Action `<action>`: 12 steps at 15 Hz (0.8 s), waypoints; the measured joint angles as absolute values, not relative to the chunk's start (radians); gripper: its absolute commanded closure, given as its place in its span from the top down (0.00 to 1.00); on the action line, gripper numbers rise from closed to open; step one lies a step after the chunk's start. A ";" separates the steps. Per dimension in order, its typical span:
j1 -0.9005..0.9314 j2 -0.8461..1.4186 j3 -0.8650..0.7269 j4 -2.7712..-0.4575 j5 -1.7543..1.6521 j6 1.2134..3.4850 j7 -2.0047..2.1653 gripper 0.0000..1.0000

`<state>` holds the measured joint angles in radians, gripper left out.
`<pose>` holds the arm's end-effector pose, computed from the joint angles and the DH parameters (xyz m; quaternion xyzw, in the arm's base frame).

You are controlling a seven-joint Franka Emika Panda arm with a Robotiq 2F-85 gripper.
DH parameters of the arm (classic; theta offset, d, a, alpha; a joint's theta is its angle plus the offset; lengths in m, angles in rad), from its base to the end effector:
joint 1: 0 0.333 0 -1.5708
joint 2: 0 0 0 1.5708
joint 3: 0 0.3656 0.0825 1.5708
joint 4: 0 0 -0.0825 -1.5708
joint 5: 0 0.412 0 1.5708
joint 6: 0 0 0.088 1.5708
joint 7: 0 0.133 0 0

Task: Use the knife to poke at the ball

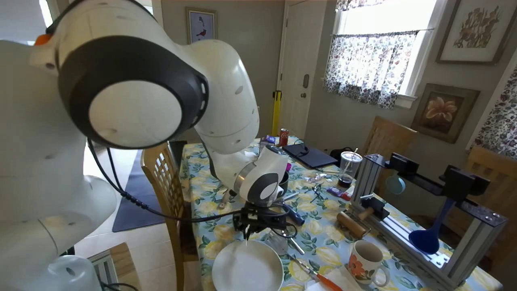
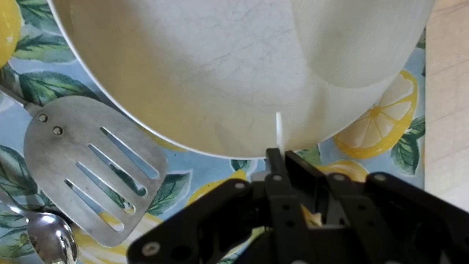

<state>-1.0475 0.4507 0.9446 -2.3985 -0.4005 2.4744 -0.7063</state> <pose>0.5003 -0.0291 0.1918 -0.8915 -0.4427 0.0312 0.0911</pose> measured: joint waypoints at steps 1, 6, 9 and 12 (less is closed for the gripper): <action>-1.013 0.433 0.915 -2.398 -0.367 2.479 -0.728 0.02; -0.841 0.303 0.783 -2.418 -0.199 2.481 -0.797 0.02; -0.719 0.201 0.693 -2.447 -0.066 2.480 -0.859 0.02; -0.543 0.130 0.535 -2.476 -0.001 2.462 -0.901 0.02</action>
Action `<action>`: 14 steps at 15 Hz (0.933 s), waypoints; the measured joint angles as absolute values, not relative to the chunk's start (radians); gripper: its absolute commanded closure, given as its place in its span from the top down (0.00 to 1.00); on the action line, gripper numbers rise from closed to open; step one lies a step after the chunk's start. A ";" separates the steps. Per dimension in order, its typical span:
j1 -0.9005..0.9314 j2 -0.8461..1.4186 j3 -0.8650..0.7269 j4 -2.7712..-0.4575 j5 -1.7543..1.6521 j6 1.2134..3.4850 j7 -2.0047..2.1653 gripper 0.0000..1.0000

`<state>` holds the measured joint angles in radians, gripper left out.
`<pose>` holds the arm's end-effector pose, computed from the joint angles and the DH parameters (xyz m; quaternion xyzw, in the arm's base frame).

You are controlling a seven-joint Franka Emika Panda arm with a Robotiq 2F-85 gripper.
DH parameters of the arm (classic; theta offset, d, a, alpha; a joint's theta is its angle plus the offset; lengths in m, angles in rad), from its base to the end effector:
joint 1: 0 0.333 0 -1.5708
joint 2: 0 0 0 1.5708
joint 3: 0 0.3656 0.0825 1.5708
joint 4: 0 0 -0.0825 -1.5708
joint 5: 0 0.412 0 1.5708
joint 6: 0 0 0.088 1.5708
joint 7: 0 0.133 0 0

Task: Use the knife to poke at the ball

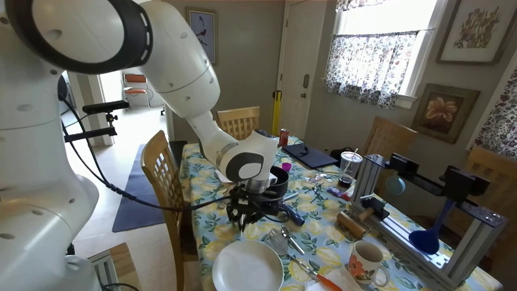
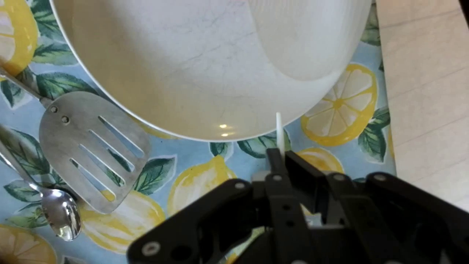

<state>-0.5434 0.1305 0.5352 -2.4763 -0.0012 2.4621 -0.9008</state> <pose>0.4801 0.0006 0.2369 -0.8994 -0.4312 0.0423 0.0573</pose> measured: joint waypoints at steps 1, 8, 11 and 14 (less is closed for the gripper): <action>-0.474 0.116 0.466 -2.486 -0.001 2.451 -0.901 0.02; -0.182 0.101 0.161 -2.513 -0.006 2.418 -0.901 0.02; -0.129 0.100 0.124 -2.513 -0.005 2.418 -0.901 0.08; -0.118 0.101 0.110 -2.512 -0.005 2.418 -0.901 0.08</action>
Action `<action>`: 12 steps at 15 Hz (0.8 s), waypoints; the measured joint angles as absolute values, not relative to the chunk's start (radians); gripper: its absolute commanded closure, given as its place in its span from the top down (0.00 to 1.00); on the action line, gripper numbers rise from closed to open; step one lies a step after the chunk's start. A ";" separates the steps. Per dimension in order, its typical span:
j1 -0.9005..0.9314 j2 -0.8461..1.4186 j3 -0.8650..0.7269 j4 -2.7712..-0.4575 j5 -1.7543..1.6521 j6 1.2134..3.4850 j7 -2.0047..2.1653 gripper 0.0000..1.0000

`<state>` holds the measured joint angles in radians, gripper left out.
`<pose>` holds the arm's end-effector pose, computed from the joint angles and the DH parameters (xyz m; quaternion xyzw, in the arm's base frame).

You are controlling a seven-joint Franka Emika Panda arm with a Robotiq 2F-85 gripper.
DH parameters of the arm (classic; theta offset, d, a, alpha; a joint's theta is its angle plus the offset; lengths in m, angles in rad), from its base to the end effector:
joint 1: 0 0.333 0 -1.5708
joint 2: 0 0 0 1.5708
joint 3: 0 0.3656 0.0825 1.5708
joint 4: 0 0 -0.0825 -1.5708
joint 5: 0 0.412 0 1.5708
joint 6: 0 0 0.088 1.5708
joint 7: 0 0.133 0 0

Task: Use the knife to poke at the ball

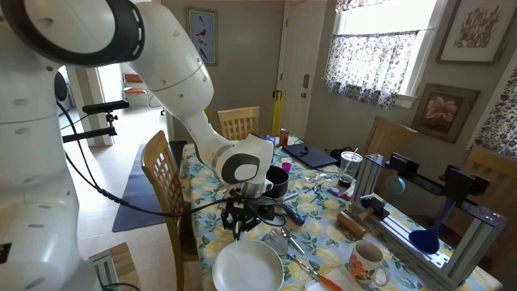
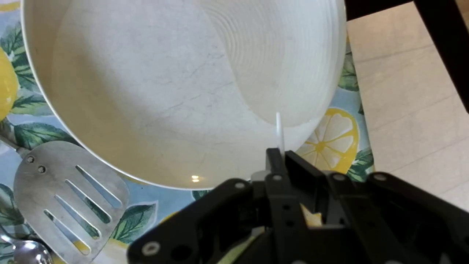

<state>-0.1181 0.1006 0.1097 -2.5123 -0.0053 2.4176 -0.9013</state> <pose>0.4584 -0.0031 0.2271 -0.8967 -0.4319 0.0856 0.0462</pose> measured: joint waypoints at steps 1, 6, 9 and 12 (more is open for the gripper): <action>-0.118 0.101 0.108 -2.512 -0.005 2.418 -0.901 0.08; -0.116 0.101 0.106 -2.512 -0.005 2.418 -0.901 0.08; -0.113 0.101 0.102 -2.512 -0.005 2.418 -0.901 0.02; -0.098 0.102 0.085 -2.512 -0.006 2.418 -0.901 0.02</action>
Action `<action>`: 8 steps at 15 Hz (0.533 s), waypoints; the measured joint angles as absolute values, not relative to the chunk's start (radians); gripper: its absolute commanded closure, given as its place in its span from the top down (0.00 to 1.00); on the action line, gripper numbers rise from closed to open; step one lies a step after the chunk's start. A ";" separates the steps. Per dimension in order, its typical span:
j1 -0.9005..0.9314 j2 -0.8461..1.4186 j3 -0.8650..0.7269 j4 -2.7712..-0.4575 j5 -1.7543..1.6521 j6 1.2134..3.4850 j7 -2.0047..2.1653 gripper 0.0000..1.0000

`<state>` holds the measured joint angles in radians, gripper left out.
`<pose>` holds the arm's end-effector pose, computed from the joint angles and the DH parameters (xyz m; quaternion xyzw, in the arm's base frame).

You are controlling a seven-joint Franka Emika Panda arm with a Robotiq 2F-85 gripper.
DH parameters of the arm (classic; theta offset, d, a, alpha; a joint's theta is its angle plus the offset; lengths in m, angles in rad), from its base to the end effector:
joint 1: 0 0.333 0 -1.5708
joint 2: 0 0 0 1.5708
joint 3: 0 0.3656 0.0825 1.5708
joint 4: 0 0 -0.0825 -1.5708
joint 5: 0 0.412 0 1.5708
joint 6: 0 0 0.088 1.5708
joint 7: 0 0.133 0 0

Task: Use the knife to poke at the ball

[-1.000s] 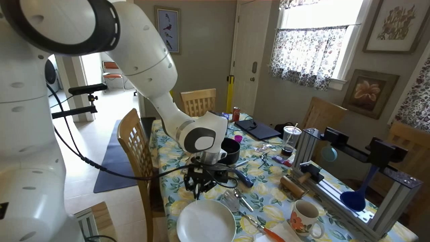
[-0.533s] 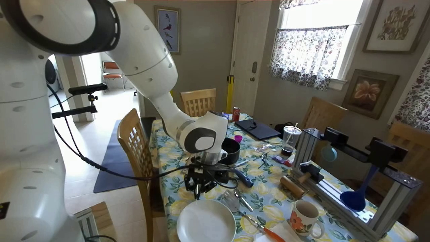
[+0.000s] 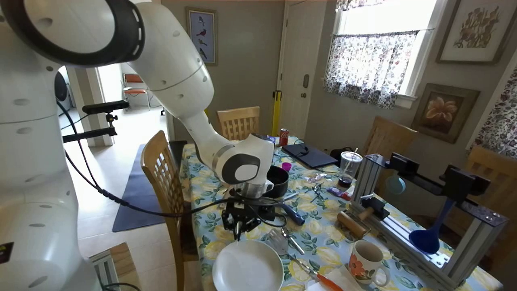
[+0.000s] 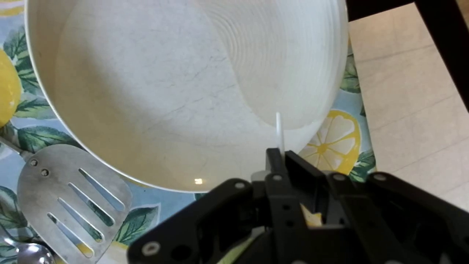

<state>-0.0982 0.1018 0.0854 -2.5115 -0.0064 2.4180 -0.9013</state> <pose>0.4587 -0.0053 0.2267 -0.8974 -0.4303 0.0862 0.0451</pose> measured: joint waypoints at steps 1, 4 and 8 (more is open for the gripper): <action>-0.094 0.102 0.082 -2.511 -0.007 2.419 -0.901 0.02; -0.077 0.104 0.079 -2.511 -0.007 2.420 -0.913 0.02; -0.059 0.104 0.079 -2.511 -0.006 2.436 -0.969 0.02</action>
